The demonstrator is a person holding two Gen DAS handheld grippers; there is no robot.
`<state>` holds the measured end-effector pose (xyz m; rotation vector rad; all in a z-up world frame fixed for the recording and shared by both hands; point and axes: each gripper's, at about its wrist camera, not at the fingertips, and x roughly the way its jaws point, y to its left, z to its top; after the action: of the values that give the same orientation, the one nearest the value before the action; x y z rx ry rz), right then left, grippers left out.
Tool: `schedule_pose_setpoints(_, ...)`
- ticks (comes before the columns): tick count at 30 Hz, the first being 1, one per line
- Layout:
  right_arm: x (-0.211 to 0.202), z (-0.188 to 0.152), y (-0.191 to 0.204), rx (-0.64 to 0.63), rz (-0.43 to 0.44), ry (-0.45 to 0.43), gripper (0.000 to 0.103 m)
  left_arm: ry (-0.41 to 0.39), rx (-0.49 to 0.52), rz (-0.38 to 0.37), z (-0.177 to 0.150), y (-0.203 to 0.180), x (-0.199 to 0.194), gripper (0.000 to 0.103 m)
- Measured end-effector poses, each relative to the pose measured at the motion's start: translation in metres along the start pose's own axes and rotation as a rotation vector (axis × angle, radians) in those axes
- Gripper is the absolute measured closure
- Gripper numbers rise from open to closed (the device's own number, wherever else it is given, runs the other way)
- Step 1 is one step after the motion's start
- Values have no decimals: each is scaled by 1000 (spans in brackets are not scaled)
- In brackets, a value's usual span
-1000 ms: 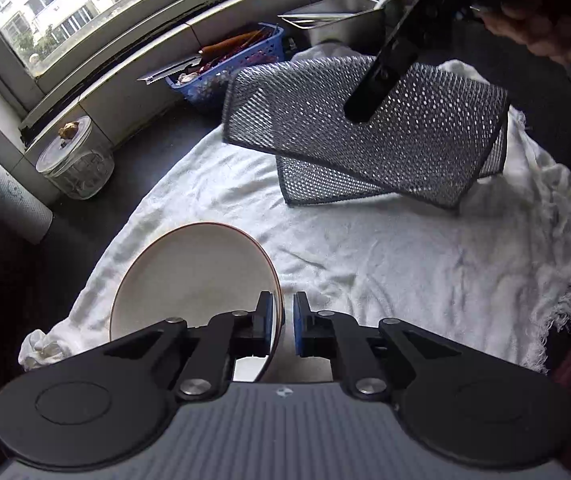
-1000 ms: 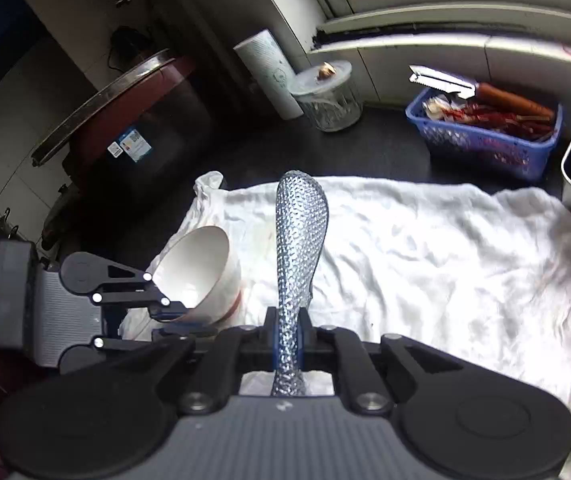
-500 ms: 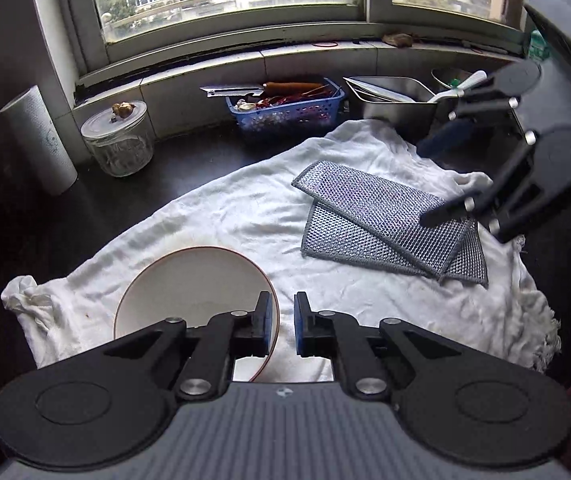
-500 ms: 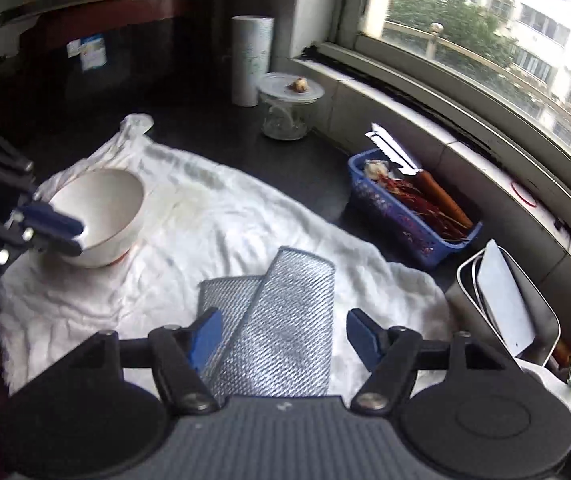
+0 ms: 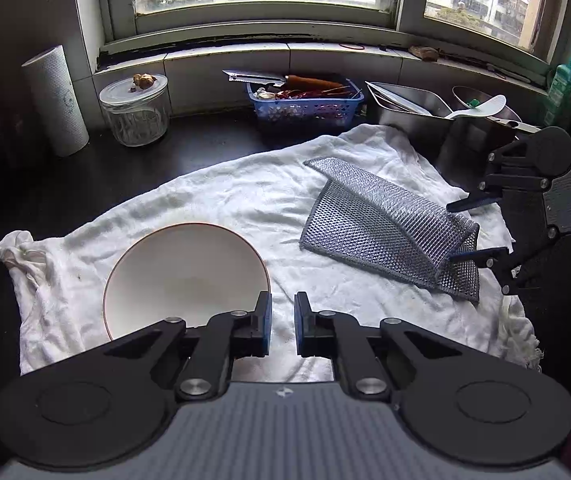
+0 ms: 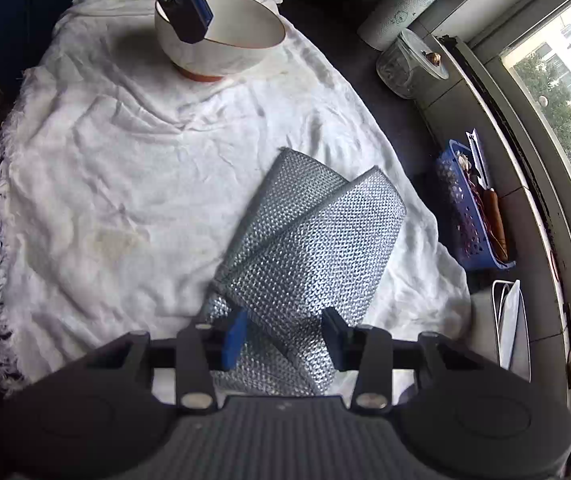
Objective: Clean bowl
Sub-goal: 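Lower the bowl onto the cloth with the left tool while the right tool drops the pad, then grasp the mesh pad with the right tool and lift it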
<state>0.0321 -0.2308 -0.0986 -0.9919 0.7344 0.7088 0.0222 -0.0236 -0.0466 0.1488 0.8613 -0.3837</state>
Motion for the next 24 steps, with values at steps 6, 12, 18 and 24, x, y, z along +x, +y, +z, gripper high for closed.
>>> schedule_pose_setpoints(6, 0, -10, -4, -45, -75, 1, 61, 2, -30, -14, 1, 0, 1, 93)
schedule_pose_setpoints(12, 4, -11, -7, -2, -138, -36, 61, 8, -33, -26, 3, -2, 4, 80)
schedule_pose_setpoints(18, 16, -13, -11, 72, -250, -17, 53, 10, -28, -30, 4, -5, 5, 78)
schedule_pose_setpoints(24, 14, -26, -31, 264, -151, -7, 56, 13, -33, -26, 4, -6, 6, 78)
